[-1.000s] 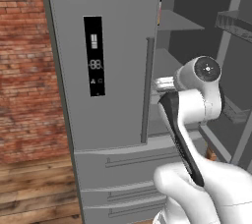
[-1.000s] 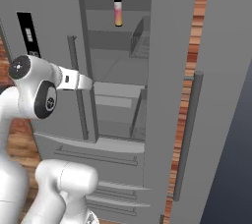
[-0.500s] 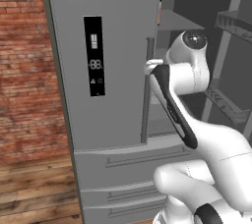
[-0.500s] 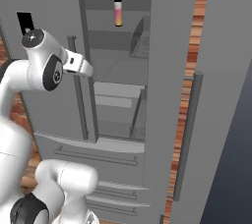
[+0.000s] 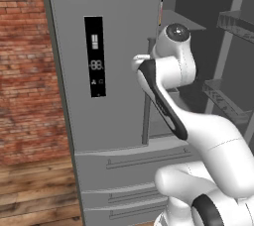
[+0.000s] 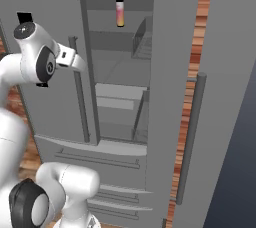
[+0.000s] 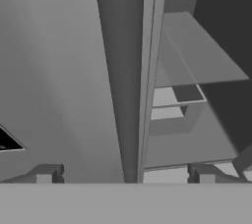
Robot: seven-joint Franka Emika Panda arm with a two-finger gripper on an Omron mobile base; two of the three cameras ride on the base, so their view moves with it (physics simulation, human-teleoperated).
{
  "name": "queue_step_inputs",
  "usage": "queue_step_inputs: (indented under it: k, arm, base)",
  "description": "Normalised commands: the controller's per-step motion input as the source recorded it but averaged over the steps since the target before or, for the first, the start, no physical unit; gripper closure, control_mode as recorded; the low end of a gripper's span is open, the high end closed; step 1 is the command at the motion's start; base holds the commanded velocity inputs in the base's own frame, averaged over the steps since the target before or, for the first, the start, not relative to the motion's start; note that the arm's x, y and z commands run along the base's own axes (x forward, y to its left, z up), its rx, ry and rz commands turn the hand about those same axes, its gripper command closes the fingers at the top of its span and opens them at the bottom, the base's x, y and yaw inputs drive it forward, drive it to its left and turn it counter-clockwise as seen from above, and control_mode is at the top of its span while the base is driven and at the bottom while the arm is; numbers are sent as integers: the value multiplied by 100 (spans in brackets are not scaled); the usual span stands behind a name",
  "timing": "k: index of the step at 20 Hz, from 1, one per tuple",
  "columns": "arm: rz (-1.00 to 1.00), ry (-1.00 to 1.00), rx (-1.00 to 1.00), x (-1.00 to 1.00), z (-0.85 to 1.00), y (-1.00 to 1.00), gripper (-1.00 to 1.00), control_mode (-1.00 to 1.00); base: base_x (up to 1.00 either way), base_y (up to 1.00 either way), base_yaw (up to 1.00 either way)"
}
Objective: Open the fridge, grab two sodas, and place both sodas inside the bowl with ice on the dining counter.
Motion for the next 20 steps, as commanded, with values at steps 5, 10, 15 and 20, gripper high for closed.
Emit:
queue_step_inputs:
  k: [5,10,15,20]
  arm:
    - [0,-7,0,25,-4,1,-100,-100]
    - [0,-3,0,26,-4,-4,-100,-100]
    - [0,0,0,36,-3,-6,-100,-100]
    - [0,0,0,44,-6,-3,-100,-100]
  base:
    - [0,0,0]
    - [0,0,0]
    - [0,0,0]
    - [0,0,0]
